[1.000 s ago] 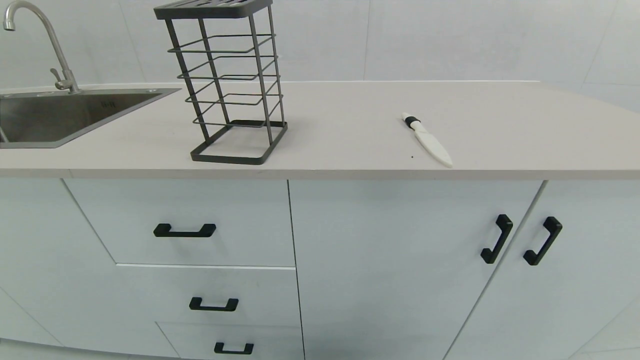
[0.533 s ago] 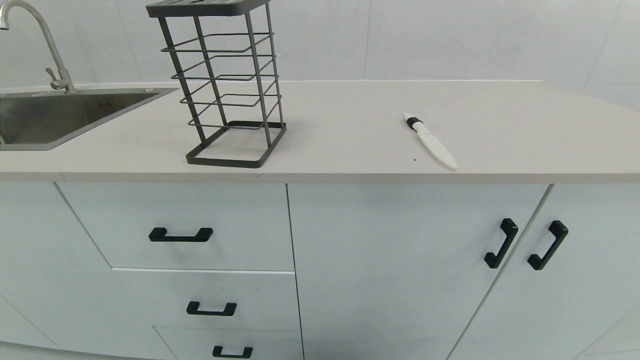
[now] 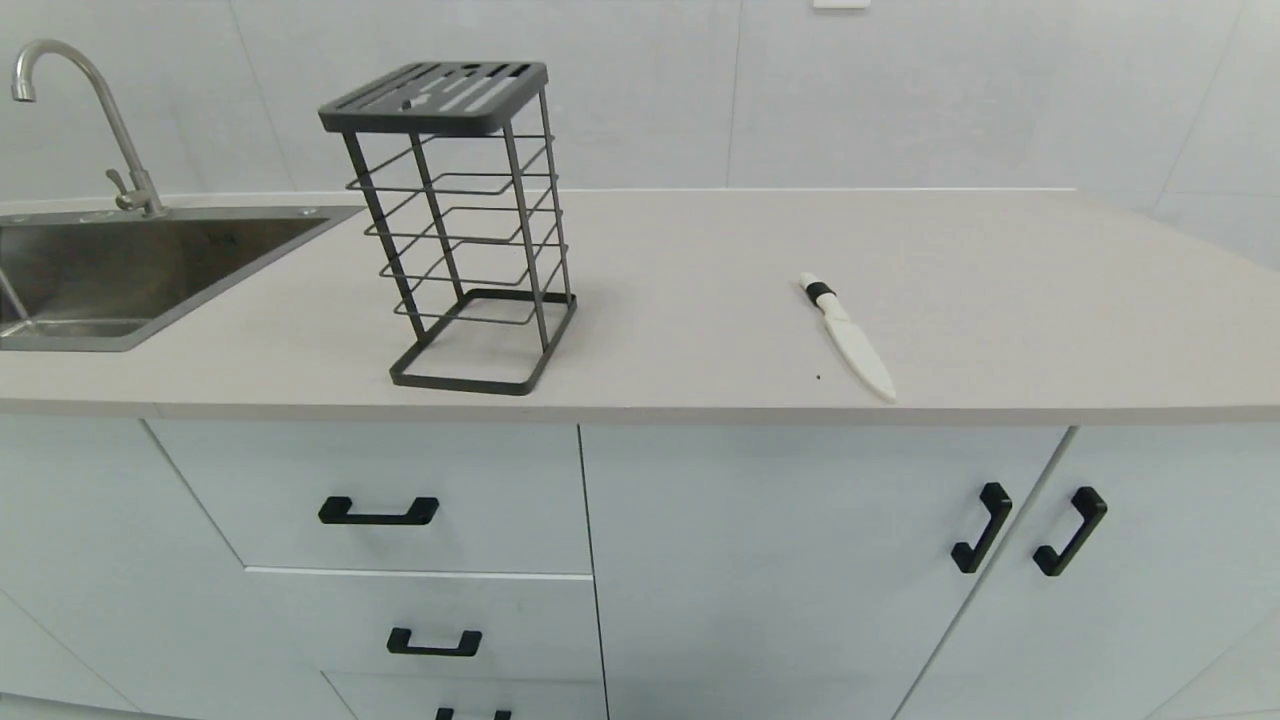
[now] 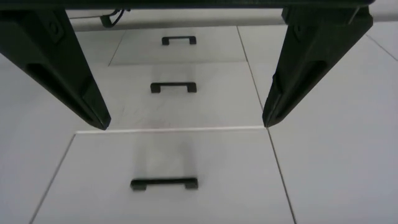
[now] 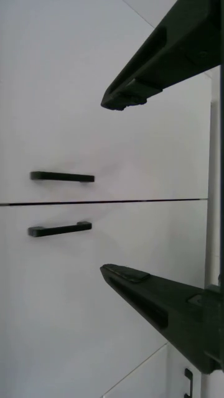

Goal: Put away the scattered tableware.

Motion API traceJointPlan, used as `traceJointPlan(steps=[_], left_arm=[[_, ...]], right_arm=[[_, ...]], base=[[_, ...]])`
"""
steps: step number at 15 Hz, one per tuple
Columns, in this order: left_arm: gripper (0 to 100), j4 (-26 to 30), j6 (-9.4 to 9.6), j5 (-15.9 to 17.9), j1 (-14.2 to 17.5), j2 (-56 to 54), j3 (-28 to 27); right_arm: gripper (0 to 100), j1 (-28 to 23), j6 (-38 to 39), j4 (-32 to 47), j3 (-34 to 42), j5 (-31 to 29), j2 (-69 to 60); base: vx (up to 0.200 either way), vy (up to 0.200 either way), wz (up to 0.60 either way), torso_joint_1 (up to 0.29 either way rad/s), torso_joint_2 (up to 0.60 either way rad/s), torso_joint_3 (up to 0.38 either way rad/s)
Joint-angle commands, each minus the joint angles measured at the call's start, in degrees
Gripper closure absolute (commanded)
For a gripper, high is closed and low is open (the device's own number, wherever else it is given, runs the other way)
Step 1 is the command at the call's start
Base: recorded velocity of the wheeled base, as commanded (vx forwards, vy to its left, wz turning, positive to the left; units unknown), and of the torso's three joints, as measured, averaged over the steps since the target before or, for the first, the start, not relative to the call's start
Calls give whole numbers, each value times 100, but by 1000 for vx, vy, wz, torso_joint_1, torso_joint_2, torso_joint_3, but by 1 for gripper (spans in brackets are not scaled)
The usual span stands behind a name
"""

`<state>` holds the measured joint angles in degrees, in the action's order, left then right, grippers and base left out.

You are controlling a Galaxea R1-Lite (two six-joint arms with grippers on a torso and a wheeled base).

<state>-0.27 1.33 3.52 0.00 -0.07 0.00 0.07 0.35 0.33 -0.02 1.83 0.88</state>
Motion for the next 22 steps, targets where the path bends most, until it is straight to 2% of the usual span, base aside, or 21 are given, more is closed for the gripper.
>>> traceJointPlan(steps=[1, 4, 9, 22], left_arm=[[0, 0, -1, -1, 0, 7, 0], [0, 0, 8, -1, 0, 7, 0], [0, 0, 17, -1, 0, 7, 0], [0, 0, 25, -1, 0, 7, 0]], right_arm=[[0, 1, 0, 2, -6, 2, 0], [0, 1, 0, 2, 2, 2, 0], [0, 1, 0, 2, 2, 2, 0], [0, 1, -9, 2, 2, -7, 0]], base=[[0, 0, 0, 203, -510, -251], [0, 0, 0, 90, -487, -240], [0, 0, 0, 327, -480, -249], [0, 0, 0, 246, -488, -246]])
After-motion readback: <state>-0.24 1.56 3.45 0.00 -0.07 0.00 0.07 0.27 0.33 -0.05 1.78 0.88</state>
